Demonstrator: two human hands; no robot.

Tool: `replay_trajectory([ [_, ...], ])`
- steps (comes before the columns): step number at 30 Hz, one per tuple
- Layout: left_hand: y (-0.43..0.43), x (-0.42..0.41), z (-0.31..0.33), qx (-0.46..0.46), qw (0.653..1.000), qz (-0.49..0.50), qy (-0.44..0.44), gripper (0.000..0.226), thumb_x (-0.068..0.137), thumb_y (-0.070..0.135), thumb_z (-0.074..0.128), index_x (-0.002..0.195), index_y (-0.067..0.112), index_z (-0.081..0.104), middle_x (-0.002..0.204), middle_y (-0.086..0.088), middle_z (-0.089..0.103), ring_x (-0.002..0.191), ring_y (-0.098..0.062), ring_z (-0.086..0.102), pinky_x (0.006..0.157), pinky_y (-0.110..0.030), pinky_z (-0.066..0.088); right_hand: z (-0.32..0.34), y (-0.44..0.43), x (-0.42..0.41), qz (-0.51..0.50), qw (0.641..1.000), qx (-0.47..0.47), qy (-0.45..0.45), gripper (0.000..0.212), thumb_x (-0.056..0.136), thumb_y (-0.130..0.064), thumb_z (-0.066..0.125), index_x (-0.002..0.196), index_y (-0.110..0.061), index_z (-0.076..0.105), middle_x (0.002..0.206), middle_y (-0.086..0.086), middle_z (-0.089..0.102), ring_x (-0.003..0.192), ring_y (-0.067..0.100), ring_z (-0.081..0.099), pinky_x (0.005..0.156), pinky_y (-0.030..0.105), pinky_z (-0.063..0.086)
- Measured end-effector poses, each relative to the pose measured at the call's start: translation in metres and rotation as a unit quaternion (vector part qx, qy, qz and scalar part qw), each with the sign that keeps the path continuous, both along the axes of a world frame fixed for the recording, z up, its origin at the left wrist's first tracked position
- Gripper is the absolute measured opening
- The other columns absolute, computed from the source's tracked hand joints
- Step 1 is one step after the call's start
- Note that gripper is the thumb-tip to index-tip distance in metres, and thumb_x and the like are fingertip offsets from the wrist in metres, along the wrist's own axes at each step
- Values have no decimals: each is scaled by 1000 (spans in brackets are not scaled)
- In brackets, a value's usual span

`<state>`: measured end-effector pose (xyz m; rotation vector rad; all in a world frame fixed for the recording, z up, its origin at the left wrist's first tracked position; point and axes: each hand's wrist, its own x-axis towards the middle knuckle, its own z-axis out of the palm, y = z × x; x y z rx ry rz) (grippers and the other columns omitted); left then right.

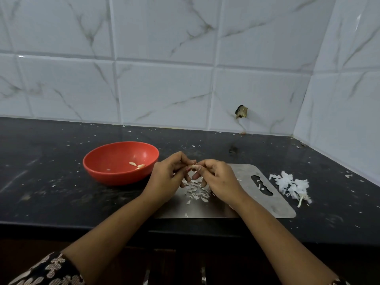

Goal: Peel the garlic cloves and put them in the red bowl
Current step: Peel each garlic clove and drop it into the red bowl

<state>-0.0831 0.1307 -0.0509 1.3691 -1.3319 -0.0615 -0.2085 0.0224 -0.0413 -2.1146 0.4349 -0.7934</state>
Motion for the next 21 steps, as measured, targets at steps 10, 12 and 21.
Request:
replay_trajectory([
  [10,-2,0,-4,-27,994,45,-98,10,88,-4,62,87,4,56,107,6,71,65,-5,68,53,-15,51,1,2,-3,5,999,46,-29,16,96,-9,55,99,-13,71,77,-1,73,52,5,57,49,21,46],
  [12,-2,0,-4,-28,994,47,-95,12,88,-4,62,85,5,55,106,7,71,64,-6,68,53,-13,50,2,4,-4,1,999,42,-34,16,96,-9,56,99,-12,71,76,-2,72,52,6,56,48,22,46],
  [21,2,-2,-1,-9,997,60,-42,30,85,-5,65,84,25,66,88,6,73,67,-4,69,54,-14,50,1,4,-4,-27,998,-53,-30,12,92,-13,62,95,-11,74,70,-3,71,49,1,55,48,13,40],
])
